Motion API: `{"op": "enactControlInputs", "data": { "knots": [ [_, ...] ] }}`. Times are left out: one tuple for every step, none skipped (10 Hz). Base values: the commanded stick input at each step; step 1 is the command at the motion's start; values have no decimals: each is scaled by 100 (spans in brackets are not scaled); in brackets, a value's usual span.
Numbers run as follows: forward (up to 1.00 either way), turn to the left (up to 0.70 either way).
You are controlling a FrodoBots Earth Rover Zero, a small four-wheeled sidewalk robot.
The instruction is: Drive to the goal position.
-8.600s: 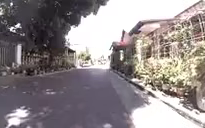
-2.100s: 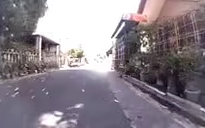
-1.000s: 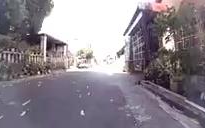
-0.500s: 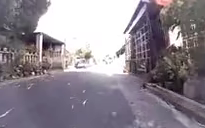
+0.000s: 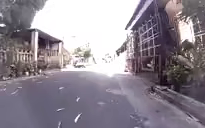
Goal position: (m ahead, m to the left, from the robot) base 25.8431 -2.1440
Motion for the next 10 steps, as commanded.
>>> {"op": "enactControlInputs", "data": {
  "knots": [
    [85,0],
    [85,0],
    [85,0],
    [85,0],
    [85,0],
    [85,0],
    [85,0],
    [85,0],
    [85,0],
    [85,0]
  ]
}}
